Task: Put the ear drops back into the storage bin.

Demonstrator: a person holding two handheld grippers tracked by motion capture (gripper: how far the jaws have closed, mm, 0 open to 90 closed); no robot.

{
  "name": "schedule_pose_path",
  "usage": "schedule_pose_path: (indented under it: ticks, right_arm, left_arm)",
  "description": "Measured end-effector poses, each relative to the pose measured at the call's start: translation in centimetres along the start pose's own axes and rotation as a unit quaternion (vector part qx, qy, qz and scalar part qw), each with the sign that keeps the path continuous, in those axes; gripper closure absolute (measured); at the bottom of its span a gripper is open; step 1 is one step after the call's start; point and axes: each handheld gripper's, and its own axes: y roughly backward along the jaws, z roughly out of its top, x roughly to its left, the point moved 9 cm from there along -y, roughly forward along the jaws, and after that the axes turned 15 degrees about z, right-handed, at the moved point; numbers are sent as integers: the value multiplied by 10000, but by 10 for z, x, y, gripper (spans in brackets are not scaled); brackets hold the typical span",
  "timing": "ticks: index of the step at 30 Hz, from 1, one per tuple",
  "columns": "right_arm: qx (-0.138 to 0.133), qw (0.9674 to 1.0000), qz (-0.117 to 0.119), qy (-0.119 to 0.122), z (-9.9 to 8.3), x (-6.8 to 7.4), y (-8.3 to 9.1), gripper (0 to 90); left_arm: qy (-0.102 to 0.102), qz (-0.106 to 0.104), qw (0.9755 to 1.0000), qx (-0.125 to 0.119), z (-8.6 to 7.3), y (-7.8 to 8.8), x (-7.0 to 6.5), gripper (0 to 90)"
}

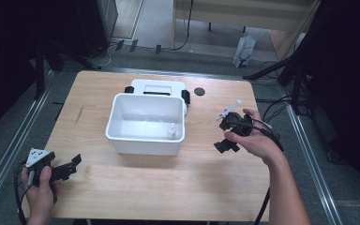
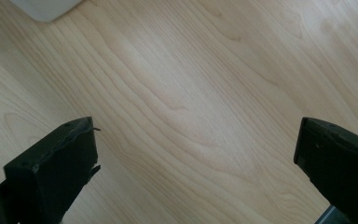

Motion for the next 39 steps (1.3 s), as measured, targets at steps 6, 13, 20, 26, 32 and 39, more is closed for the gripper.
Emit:
schedule_pose_path:
  ticks: [6, 13, 20, 26, 32, 39]
  right_arm:
    - [-118, 9998, -46, -161, -26, -2, -5, 0]
    - [-232, 9988, -132, -414, -56, -7, -14, 0]
    - [-503, 9962, -250, -668, -84, -7, -26, 0]
    - [-838, 9924, -398, -814, -105, -6, -37, 0]
    - [-1330, 9845, -490, -1030, -120, -4, -42, 0]
    - [-2024, 9685, -504, -1359, -146, 1, -48, 0]
  left_arm:
    - [-21, 19, 10000, -14, 0, 0, 0, 4]
    - [-32, 14, 10000, -3, 0, 0, 0, 4]
    - [-39, 14, 10000, 0, 0, 0, 0, 4]
    - [-40, 18, 10000, -9, 0, 0, 0, 4]
    - [-41, 20, 10000, -11, 0, 0, 0, 4]
    - [-29, 27, 10000, -15, 0, 0, 0, 4]
